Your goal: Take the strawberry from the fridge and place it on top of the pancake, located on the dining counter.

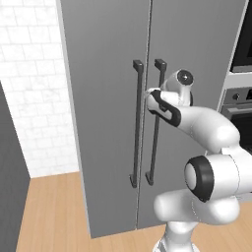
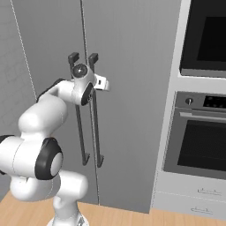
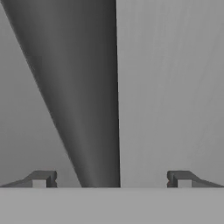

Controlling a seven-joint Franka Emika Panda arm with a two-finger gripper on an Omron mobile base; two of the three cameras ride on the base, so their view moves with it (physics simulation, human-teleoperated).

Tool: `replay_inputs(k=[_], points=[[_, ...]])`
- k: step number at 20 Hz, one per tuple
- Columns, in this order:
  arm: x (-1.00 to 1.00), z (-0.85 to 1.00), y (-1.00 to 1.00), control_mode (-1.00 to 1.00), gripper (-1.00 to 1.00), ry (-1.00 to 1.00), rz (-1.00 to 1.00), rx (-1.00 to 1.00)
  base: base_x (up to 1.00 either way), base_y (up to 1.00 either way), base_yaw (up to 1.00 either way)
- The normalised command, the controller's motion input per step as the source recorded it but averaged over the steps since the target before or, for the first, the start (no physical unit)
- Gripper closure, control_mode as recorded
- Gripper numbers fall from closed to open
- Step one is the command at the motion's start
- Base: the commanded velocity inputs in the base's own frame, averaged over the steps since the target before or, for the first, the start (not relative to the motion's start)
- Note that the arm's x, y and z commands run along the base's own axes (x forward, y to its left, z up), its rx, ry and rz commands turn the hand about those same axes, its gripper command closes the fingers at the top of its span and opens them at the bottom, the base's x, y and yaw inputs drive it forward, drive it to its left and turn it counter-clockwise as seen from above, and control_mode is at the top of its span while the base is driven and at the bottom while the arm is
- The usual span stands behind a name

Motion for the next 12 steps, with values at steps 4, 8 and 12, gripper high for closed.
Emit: replay_inputs(k=[4,8,12], points=[[0.48,-0.14,0.09,-1.00,1.00,0.00,-0.01,0.00,0.00,0.00,0.00],[0.52,-0.03,0.06,-1.00,1.00,0.00,0.00,0.00,0.00,0.00,0.00],[0.27,0.00,0.01,-1.00,1.00,-0.01,0.00,0.00,0.00,0.00,0.00]])
